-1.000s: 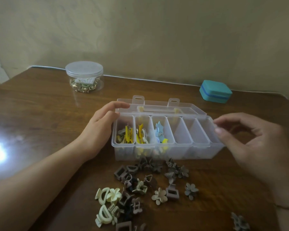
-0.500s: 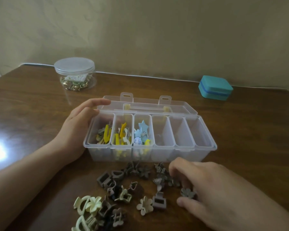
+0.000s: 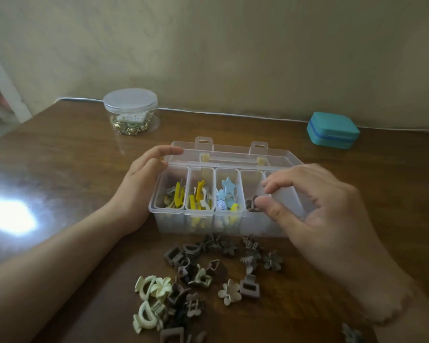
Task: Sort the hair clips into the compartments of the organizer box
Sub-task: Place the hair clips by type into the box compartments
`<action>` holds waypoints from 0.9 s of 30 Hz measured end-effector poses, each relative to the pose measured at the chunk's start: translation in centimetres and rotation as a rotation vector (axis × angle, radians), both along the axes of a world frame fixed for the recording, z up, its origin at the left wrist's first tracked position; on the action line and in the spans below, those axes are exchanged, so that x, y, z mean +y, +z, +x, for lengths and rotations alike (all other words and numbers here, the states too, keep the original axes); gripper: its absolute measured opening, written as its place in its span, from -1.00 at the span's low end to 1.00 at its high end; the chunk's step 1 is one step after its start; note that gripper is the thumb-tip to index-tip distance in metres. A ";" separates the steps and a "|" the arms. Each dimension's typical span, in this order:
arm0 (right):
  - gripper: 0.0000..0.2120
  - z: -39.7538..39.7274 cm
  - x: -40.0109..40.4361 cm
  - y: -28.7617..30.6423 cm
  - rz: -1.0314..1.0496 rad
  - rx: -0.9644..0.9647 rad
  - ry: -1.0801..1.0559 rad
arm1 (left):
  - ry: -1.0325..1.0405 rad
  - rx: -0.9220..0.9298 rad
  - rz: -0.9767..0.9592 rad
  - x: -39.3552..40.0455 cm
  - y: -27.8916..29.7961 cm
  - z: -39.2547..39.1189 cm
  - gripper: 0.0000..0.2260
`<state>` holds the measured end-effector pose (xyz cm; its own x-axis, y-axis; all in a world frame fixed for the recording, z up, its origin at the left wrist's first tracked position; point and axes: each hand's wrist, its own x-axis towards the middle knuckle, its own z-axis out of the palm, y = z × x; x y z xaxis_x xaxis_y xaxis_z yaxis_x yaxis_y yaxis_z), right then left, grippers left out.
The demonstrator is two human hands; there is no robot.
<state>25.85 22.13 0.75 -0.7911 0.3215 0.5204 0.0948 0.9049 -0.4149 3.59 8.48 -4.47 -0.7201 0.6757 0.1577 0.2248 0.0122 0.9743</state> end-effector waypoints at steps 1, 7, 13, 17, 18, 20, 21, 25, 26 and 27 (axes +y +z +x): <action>-0.80 0.4 -0.2 0.3 0.016 0.016 0.009 | -0.003 -0.002 0.006 0.0 0.0 0.0 -0.67; -0.60 3.4 -1.8 0.9 0.145 -0.471 -0.034 | -0.021 -0.075 0.063 0.2 0.0 -0.2 -0.70; -0.66 3.1 -1.5 0.0 0.136 -0.560 0.021 | -0.024 -0.109 0.034 0.1 -0.3 -0.8 -0.66; -0.71 2.8 -1.1 1.5 -0.121 -0.296 0.109 | -0.047 -0.099 0.019 -0.3 -0.5 -1.0 -0.60; -0.75 2.3 -0.8 1.5 -0.111 -0.166 0.085 | -0.049 -0.091 0.019 -0.3 -0.5 -1.0 -0.61; -0.71 0.9 -0.3 0.9 0.020 -0.047 0.007 | -0.050 -0.071 0.015 -0.2 -0.5 -0.8 -0.65; -0.67 0.3 -0.1 0.5 0.055 -0.049 -0.026 | -0.041 -0.067 0.009 -0.1 -0.6 -0.7 -0.66; -0.67 1.1 0.1 0.3 0.092 -0.001 0.034 | -0.031 -0.069 0.013 0.1 -0.7 -0.8 -0.66; -0.73 1.6 -0.2 0.6 0.066 -0.014 0.133 | -0.030 -0.063 0.010 0.1 -0.7 -0.9 -0.66; -0.79 2.0 -0.6 0.9 0.037 -0.073 0.244 | -0.030 -0.060 0.008 0.1 -0.8 -0.9 -0.66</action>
<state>27.83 21.57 1.60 -0.8788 0.0985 0.4670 -0.0997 0.9190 -0.3815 2.66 8.58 -5.23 -0.7076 0.6963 0.1200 0.1656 -0.0016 0.9862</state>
